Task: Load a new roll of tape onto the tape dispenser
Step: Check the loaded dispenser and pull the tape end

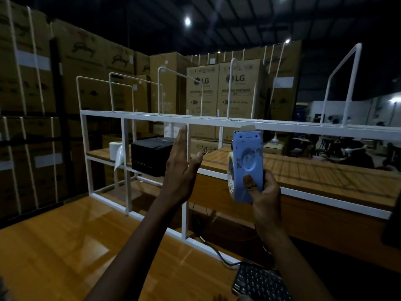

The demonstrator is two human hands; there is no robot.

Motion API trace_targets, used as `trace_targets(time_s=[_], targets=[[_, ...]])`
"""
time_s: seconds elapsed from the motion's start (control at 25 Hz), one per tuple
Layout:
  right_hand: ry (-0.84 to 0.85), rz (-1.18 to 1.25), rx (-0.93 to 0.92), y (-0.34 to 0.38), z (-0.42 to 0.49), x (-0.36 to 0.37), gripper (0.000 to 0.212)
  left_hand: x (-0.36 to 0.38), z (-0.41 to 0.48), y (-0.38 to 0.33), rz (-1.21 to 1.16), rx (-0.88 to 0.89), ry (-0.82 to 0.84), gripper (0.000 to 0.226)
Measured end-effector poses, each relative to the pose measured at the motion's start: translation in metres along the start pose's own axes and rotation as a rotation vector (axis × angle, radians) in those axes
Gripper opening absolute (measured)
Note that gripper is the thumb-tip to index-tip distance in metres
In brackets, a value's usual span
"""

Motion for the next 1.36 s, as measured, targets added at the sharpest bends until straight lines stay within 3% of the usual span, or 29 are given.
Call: trace_targets(time_s=[0.16, 0.36, 0.44, 0.6, 0.72, 0.92, 1.0, 1.36], targets=[[-0.032, 0.066, 0.076, -0.005, -0.004, -0.004, 0.069, 0.002, -0.003, -0.006, -0.054, -0.019, 0.024, 0.071], [-0.038, 0.139, 0.145, -0.012, -0.013, -0.005, 0.08, 0.01, -0.011, 0.004, -0.319, -0.209, 0.042, 0.062], [-0.037, 0.152, 0.143, -0.01, -0.016, -0.005, 0.078, 0.013, -0.013, 0.006, -0.361, -0.248, 0.033, 0.064], [-0.03, 0.159, 0.147, -0.01, -0.019, -0.002, 0.052, 0.025, -0.016, 0.007, -0.436, -0.306, 0.074, 0.079], [0.009, 0.117, 0.116, -0.007, -0.023, 0.002, 0.071, 0.033, -0.018, -0.005, -0.387, -0.267, 0.121, 0.053], [0.049, -0.058, -0.002, -0.001, -0.029, 0.009, 0.023, 0.033, -0.012, -0.024, -0.445, -0.232, 0.099, 0.032], [0.062, -0.141, -0.055, 0.002, -0.032, 0.011, 0.022, 0.034, -0.01, -0.029, -0.517, -0.217, 0.121, 0.016], [0.056, -0.19, -0.086, -0.001, -0.035, 0.012, 0.033, 0.026, -0.007, -0.028, -0.615, -0.298, 0.093, 0.018]])
Point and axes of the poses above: each hand's wrist, its own z-axis towards the middle knuckle, its own x-axis out of the palm, y = z × x, the point moved 9 cm from there along z, towards the middle knuckle, and after that the axes turned 2 degrees about -y, right-handed, at the moved point
